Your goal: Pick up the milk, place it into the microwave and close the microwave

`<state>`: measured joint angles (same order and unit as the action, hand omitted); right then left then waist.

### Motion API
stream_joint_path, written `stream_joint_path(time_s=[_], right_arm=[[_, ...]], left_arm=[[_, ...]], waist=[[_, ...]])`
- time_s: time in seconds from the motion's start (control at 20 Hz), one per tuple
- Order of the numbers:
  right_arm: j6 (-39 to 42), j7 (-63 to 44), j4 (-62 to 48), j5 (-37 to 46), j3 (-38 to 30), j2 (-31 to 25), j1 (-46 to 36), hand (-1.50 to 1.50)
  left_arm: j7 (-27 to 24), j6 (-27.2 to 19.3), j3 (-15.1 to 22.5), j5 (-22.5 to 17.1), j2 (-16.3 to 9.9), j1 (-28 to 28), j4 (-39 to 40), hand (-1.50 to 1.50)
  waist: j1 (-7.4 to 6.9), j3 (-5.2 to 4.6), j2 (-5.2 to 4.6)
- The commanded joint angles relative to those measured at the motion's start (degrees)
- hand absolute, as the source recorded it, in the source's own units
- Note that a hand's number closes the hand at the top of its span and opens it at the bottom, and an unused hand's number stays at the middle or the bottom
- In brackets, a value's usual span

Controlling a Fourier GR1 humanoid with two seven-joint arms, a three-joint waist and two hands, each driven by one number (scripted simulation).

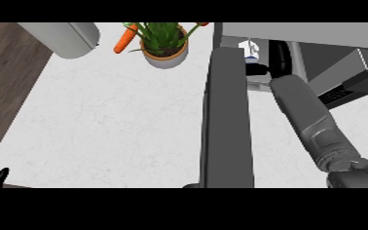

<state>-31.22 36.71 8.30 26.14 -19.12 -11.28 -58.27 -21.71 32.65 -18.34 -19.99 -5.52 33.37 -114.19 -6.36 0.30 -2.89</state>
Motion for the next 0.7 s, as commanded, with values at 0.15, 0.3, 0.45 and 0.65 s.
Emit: stream_joint_path(time_s=[0.15, 0.3, 0.45, 0.65], right_arm=[[6.3, 4.3, 0.0, -3.0, -2.7, 1.2, -0.1, -1.50], [10.7, 7.1, -0.1, -3.8, -3.2, 1.0, 1.4, -1.50], [13.6, 9.6, 0.1, -5.7, -4.8, 1.5, 3.2, -1.50], [15.2, 13.9, 0.4, -6.7, -5.2, 3.8, 5.9, -1.50]], left_arm=[[0.0, 1.9, 2.5, 1.4, 0.7, 0.7, -0.7, -1.50], [1.0, 1.0, 5.3, 2.8, 3.7, 2.1, -1.8, -1.50], [1.8, 0.9, 6.7, 4.8, 3.7, 1.4, -2.8, -1.50], [1.4, -1.8, 13.0, 8.6, 5.4, 0.4, -4.8, -1.50]], waist=[[0.65, -0.05, 0.68], [1.99, -0.09, 1.25], [2.89, -0.10, 1.54], [3.63, -0.13, 1.81]])
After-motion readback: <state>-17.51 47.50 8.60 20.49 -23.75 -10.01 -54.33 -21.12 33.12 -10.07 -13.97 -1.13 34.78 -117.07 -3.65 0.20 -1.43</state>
